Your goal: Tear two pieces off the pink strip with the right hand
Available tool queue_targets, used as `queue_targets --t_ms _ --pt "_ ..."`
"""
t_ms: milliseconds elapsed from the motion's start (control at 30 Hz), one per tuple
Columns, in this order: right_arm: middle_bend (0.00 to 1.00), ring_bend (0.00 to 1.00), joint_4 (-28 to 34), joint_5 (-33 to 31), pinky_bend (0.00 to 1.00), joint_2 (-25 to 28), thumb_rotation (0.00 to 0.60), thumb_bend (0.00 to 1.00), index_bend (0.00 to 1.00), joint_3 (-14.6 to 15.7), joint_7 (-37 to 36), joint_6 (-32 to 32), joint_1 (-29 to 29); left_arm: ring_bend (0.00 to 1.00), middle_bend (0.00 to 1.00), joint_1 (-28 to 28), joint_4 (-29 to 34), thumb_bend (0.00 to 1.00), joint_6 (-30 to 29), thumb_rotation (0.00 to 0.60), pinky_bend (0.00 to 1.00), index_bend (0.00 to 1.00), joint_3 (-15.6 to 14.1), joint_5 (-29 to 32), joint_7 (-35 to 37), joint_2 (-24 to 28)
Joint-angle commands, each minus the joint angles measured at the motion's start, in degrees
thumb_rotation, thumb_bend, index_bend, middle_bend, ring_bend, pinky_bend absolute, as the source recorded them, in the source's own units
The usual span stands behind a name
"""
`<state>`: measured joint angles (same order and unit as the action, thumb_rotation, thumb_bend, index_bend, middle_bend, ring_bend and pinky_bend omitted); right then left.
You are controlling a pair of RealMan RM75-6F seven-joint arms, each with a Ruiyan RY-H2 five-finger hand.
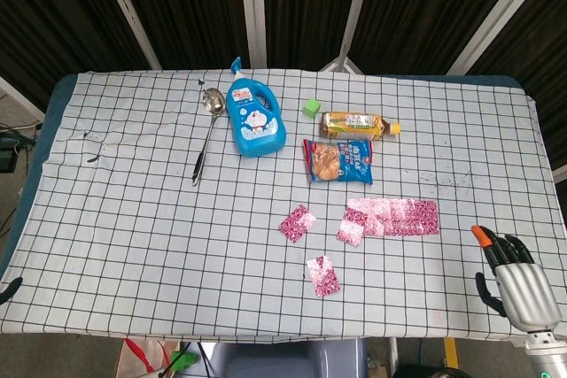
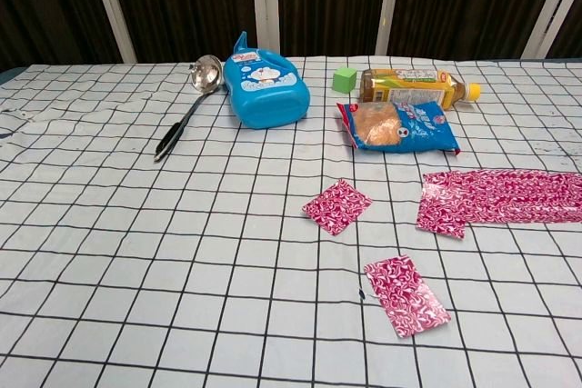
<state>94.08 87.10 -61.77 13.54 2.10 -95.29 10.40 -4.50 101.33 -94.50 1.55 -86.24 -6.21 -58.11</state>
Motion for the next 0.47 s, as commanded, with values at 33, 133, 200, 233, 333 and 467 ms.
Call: queue_targets --t_ms 33,133,200,233,333,467 --pt "0.12 0.19 -1.0 1.2 0.14 0.6 0.6 0.56 0.0 -0.9 -0.2 -1.7 -1.4 0.0 0.0 0.1 0.1 0.28 0.4 0.6 0.08 0.16 -0.2 -0.2 -0.6 -0.1" --pt "0.12 0.19 -1.2 1.7 0.14 0.6 0.6 0.56 0.0 -1.7 0.0 -2.5 -2.1 0.0 0.0 0.3 0.2 0.28 0.7 0.6 0.08 0.16 -0.3 -0.5 -1.1 -0.2" --pt "0.12 0.19 -1.4 2.0 0.14 0.6 0.6 0.57 0.0 -2.2 0.1 -2.8 -2.5 0.0 0.0 0.5 0.3 0.28 1.0 0.6 0.08 0.16 -0.4 -0.6 -1.2 -0.2" --pt "0.12 0.19 -1.5 2.0 0.14 0.6 0.6 0.57 0.0 -2.4 0.2 -2.9 -2.7 0.0 0.0 0.5 0.3 0.28 1.0 0.6 0.08 0.16 -0.4 -0.6 -1.2 -0.3" --pt "0.12 0.19 -1.6 2.2 0.14 0.6 0.6 0.56 0.0 -2.9 -0.2 -2.9 -3.3 0.0 0.0 0.5 0.2 0.28 0.8 0.6 0.08 0.16 -0.4 -0.8 -0.9 -0.2" --pt "0.12 0.19 -2.0 2.2 0.14 0.5 0.6 0.56 0.0 -3.6 -1.6 -2.2 -3.6 0.0 0.0 0.2 0.0 0.28 0.3 0.6 0.08 0.16 -0.3 -0.9 0.1 0.0"
